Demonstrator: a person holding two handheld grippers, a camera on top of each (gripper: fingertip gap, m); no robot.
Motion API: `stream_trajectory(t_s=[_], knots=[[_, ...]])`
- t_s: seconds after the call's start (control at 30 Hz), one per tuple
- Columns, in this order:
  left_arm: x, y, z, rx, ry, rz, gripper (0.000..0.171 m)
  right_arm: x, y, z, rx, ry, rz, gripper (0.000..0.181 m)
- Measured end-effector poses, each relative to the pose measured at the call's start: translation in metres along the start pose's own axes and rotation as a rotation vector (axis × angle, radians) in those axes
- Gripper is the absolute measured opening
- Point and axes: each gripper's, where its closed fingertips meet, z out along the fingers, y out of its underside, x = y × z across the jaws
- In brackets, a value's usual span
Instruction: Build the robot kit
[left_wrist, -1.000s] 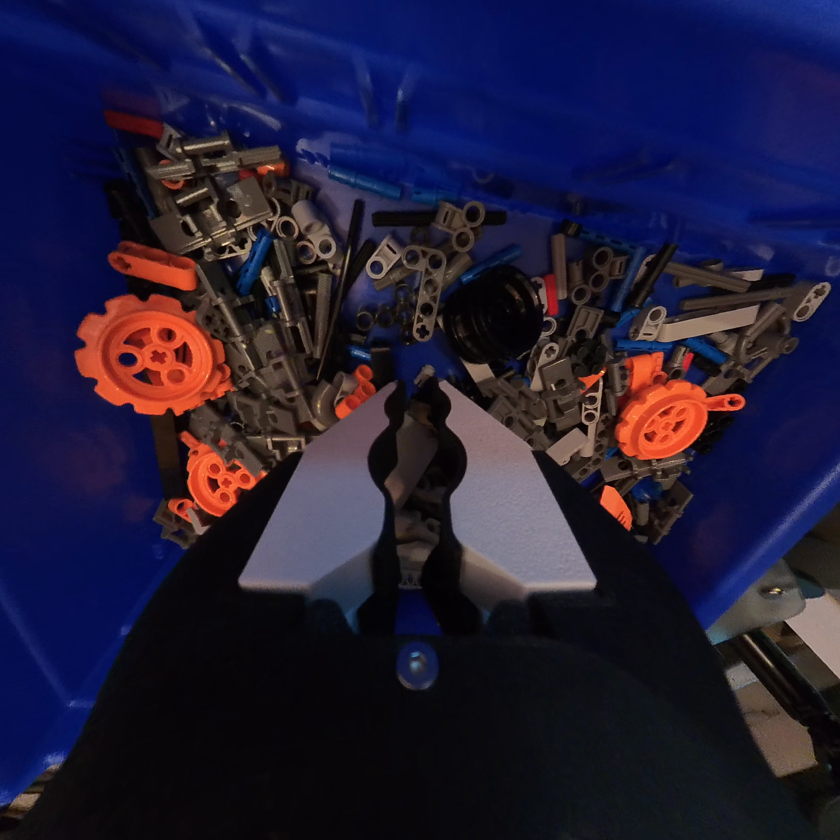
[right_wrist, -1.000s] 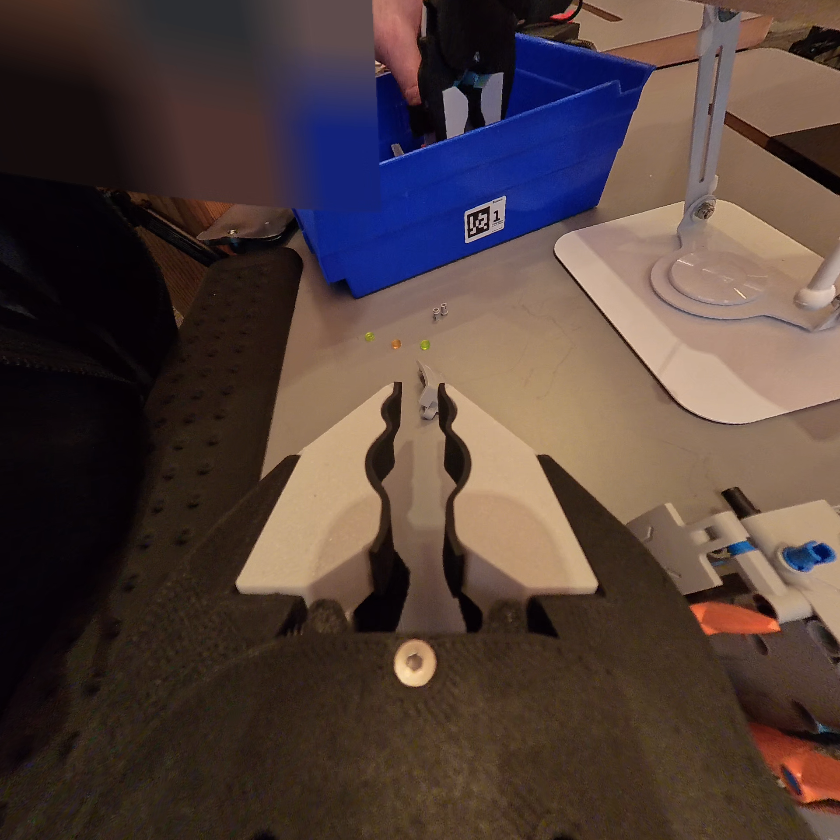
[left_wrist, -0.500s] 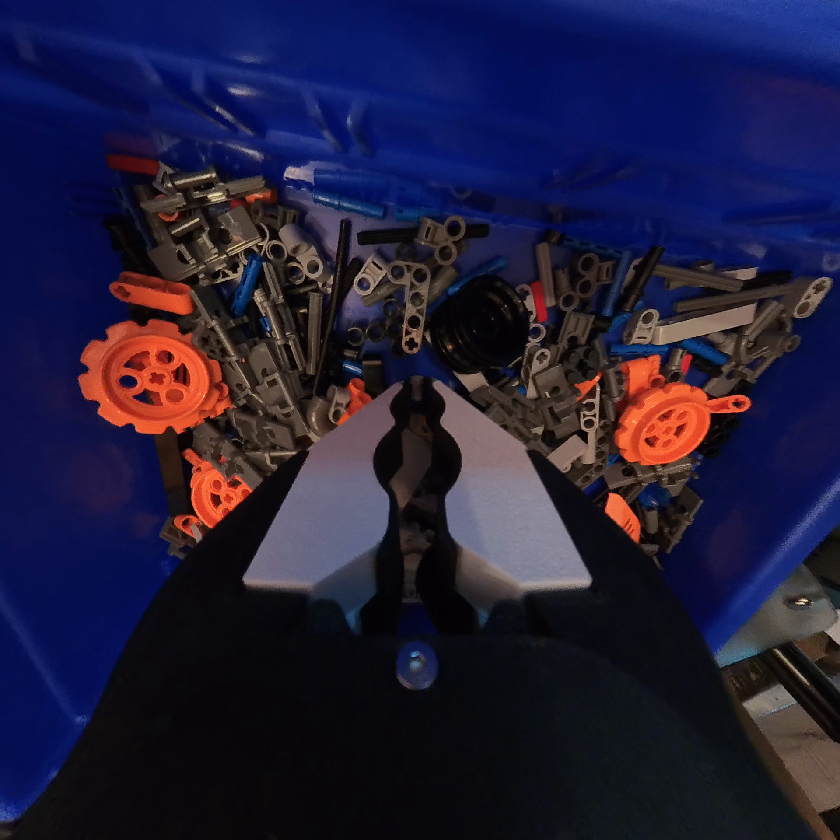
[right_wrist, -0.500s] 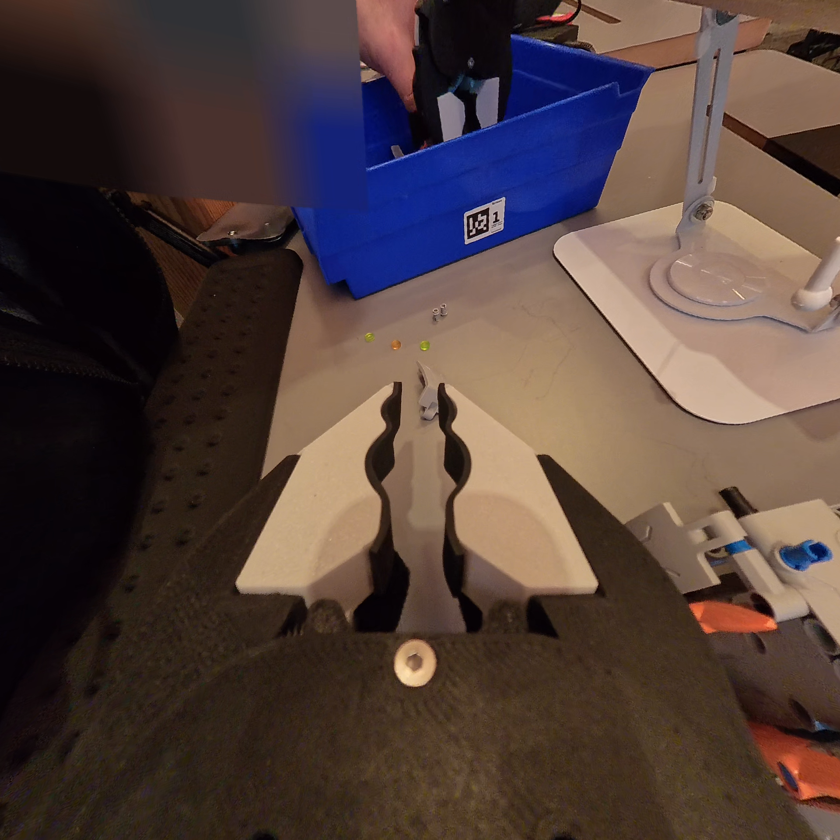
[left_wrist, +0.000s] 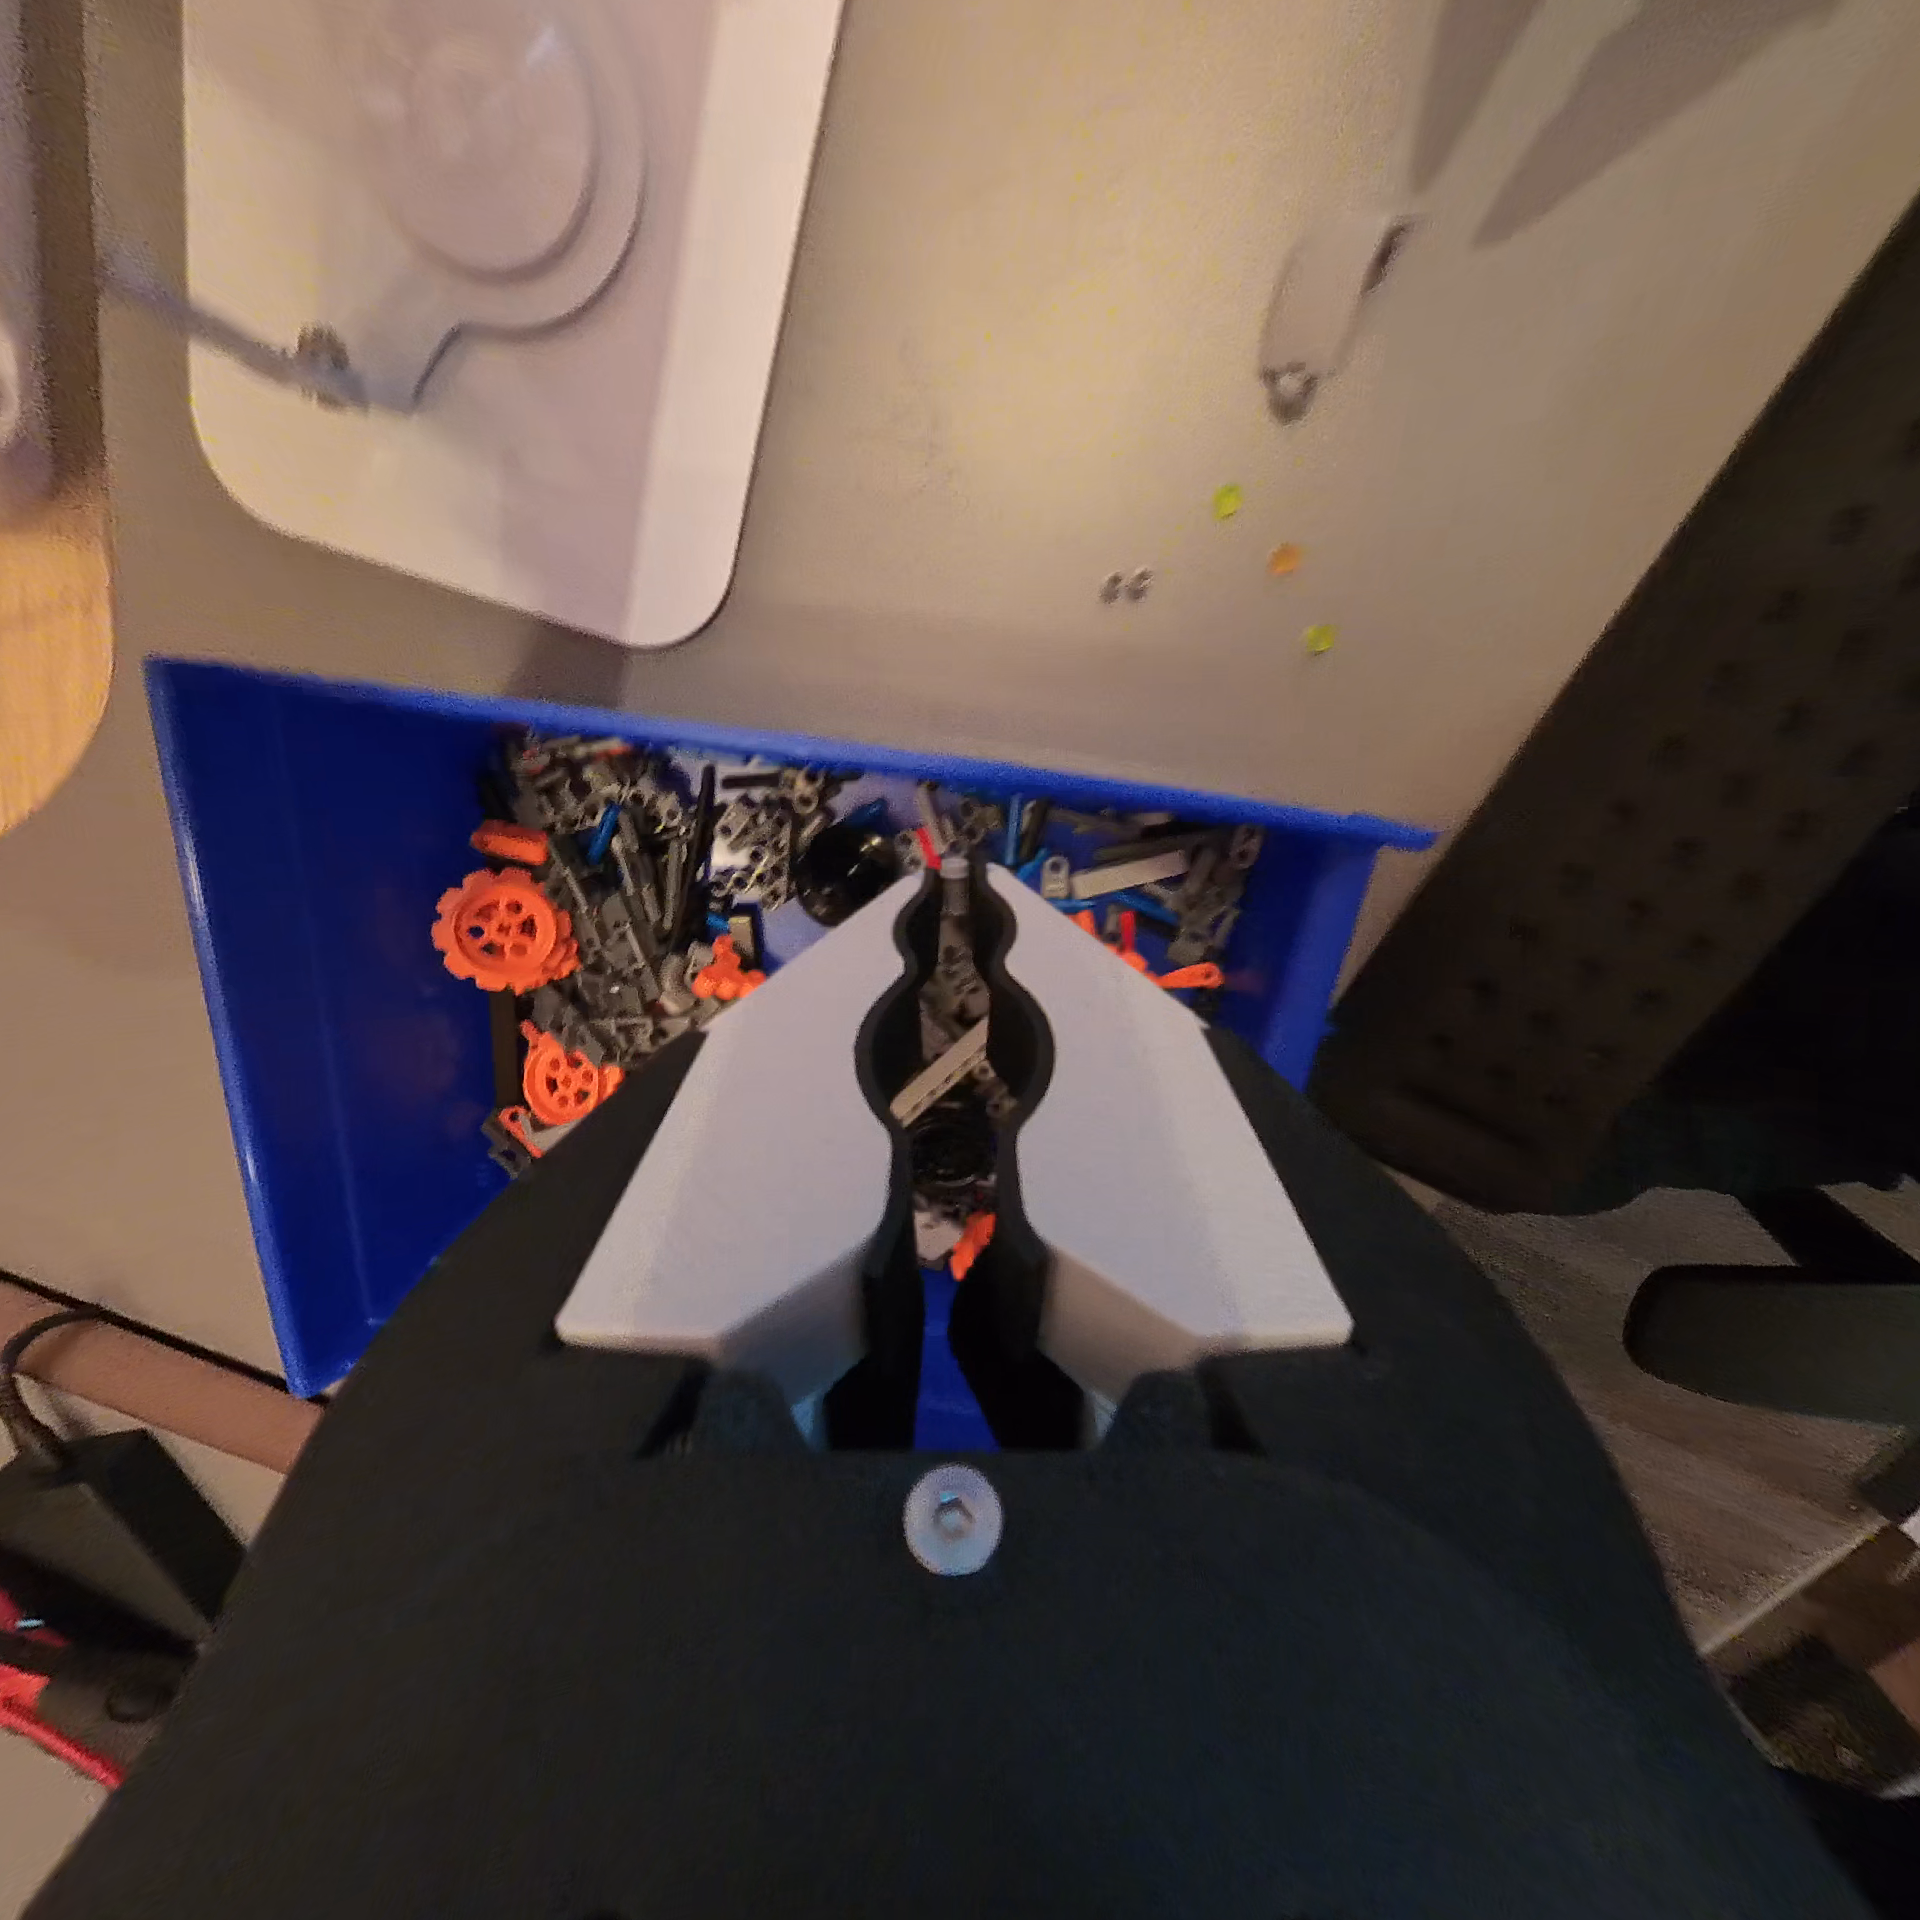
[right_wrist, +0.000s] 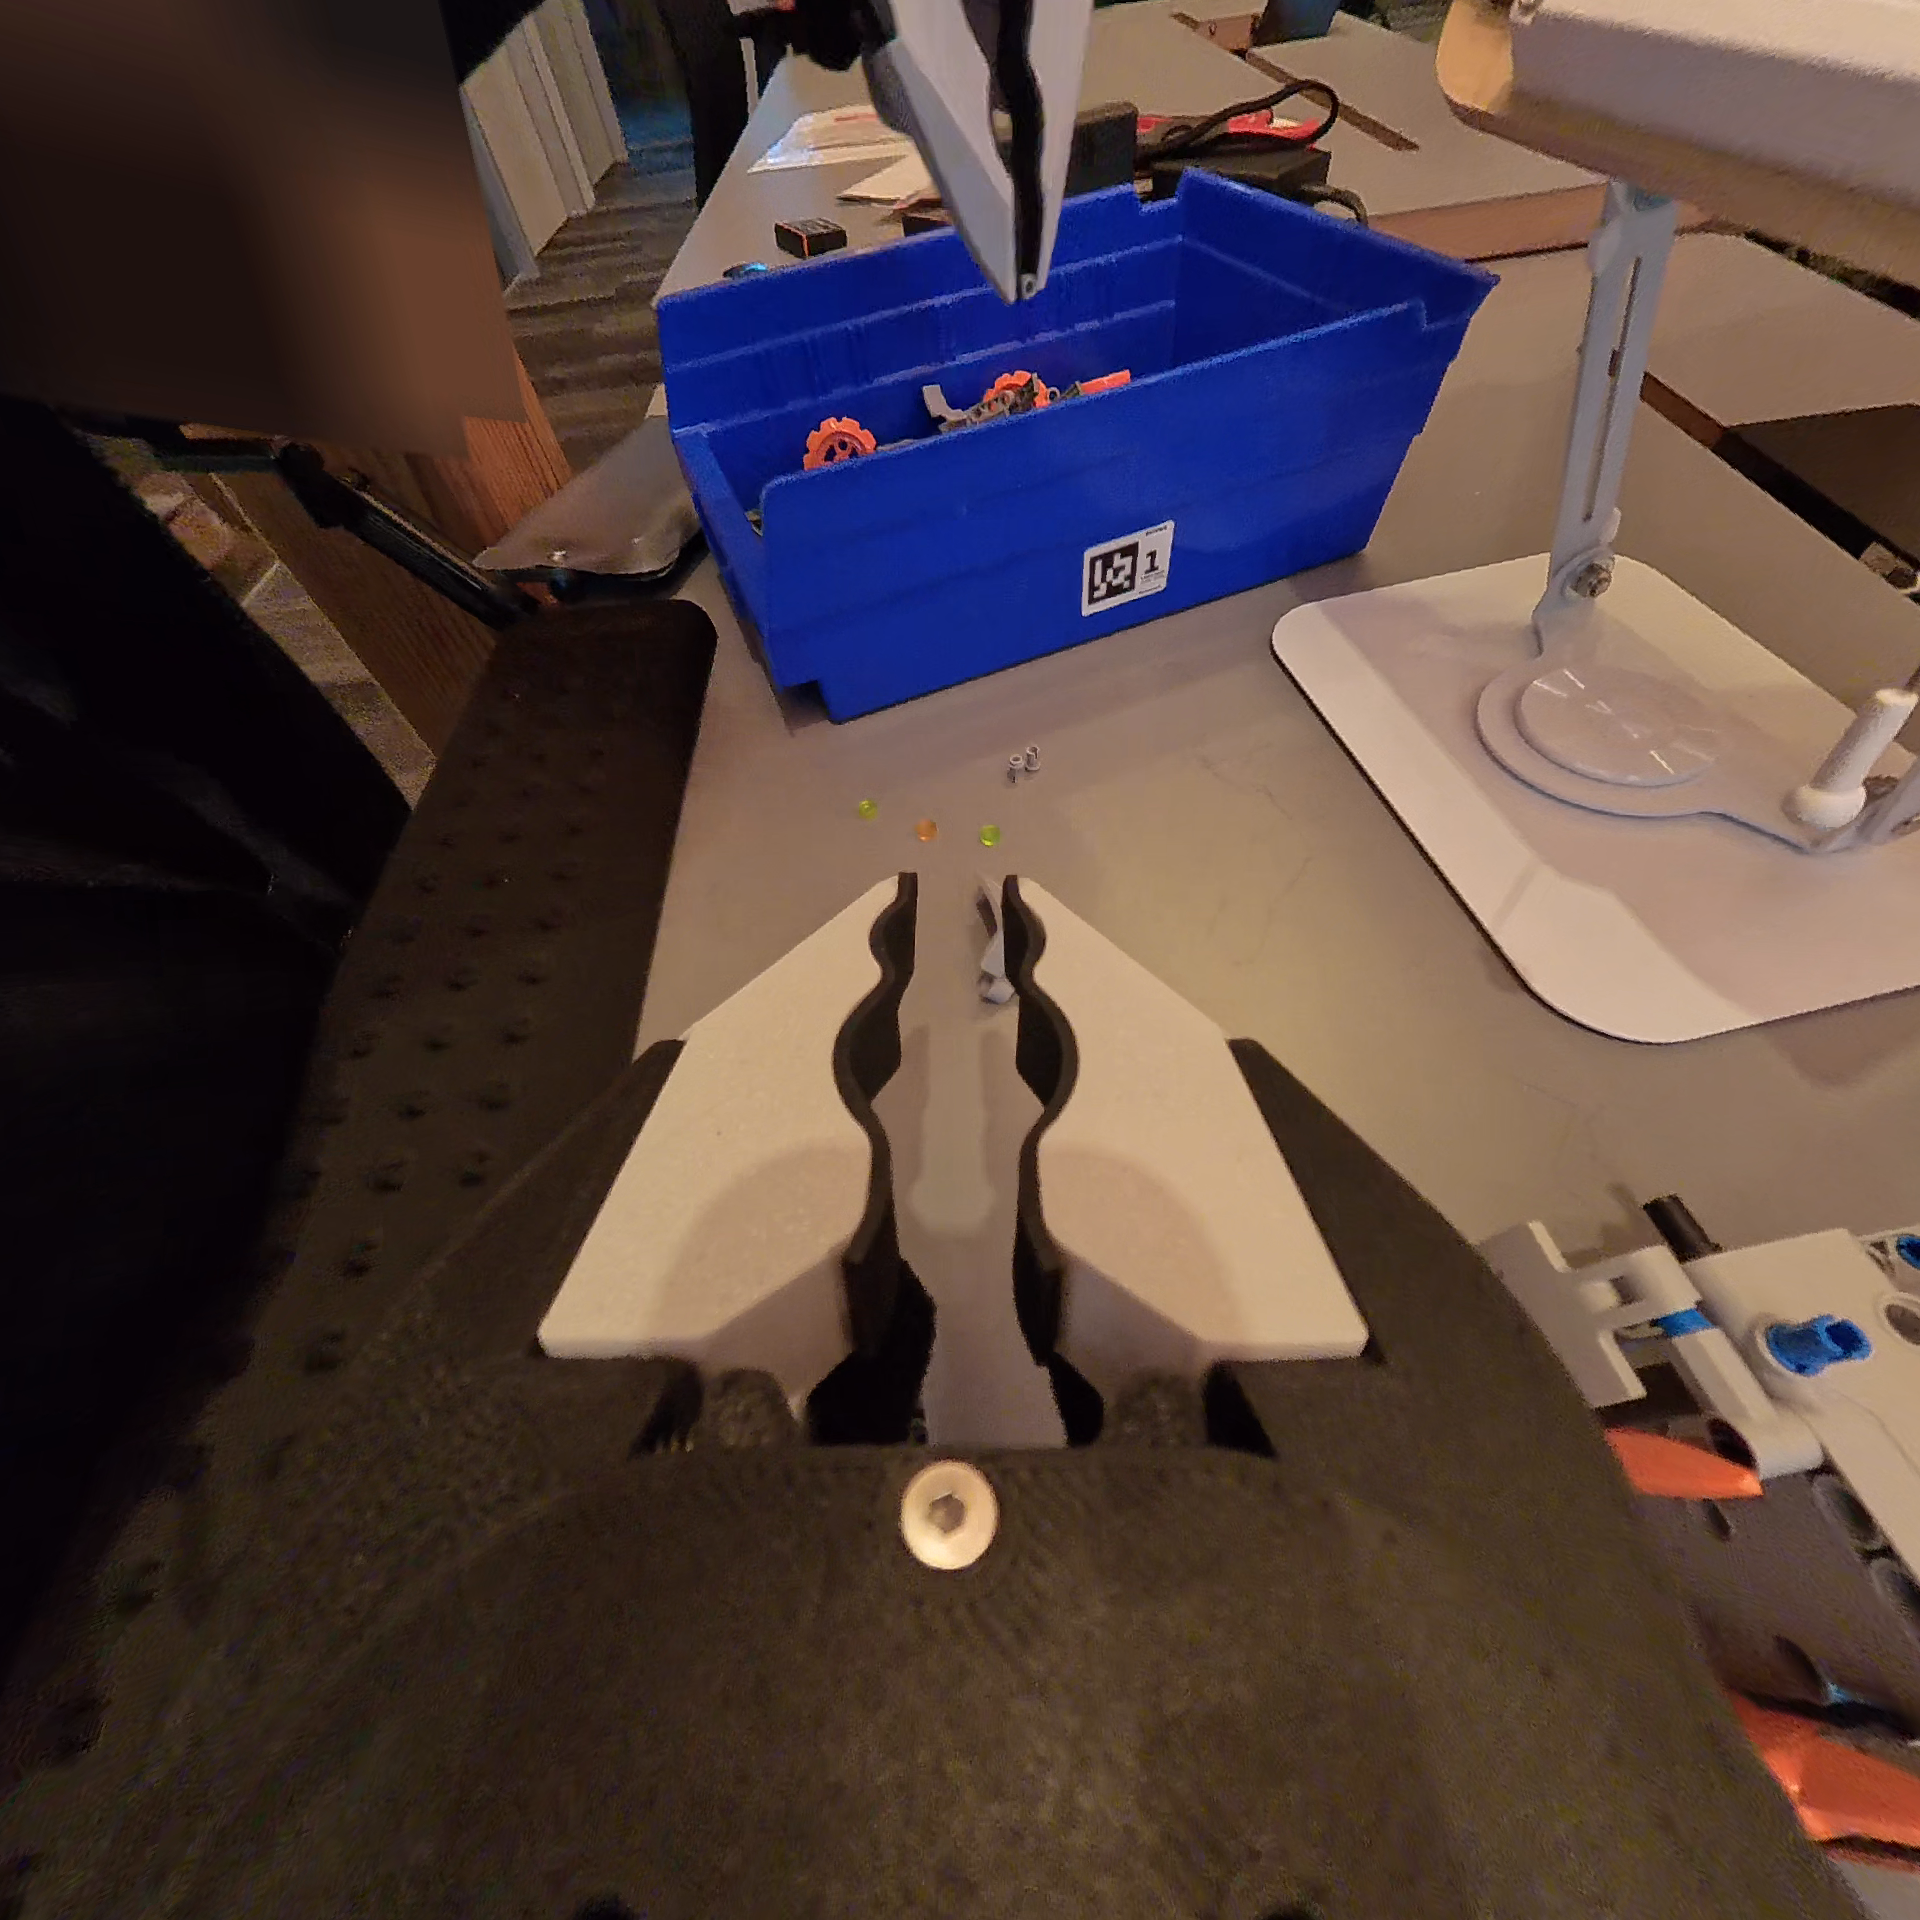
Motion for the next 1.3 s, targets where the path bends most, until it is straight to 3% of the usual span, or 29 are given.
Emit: stream_trajectory(t_s=[0.23,0.43,0.5,0.63,0.9,1.03,1.3], knots=[[0.084,-0.049,0.008,0.027,-0.021,0.080,0.004,0.001,-0.010,-0.011,0.015,0.052,-0.018,0.014],[0.135,-0.072,0.055,0.040,-0.026,0.026,0.004,0.002,-0.013,-0.016,0.009,0.080,-0.028,0.014],[0.134,-0.071,0.074,0.018,-0.096,0.009,0.004,0.003,-0.013,-0.017,0.010,0.088,-0.018,0.014],[0.141,-0.071,0.107,0.020,-0.099,-0.049,0.004,0.004,-0.012,-0.018,0.006,0.091,-0.010,0.014],[0.146,-0.069,0.139,0.050,-0.084,-0.094,0.004,0.004,-0.005,-0.012,-0.032,0.084,-0.003,0.014],[0.141,-0.076,0.139,0.100,-0.074,-0.128,0.004,0.005,-0.001,-0.010,-0.044,0.081,0.003,0.014],[0.129,-0.082,0.130,0.208,-0.157,-0.136,0.027,0.008,0.001,-0.010,-0.041,0.080,0.020,0.014]])
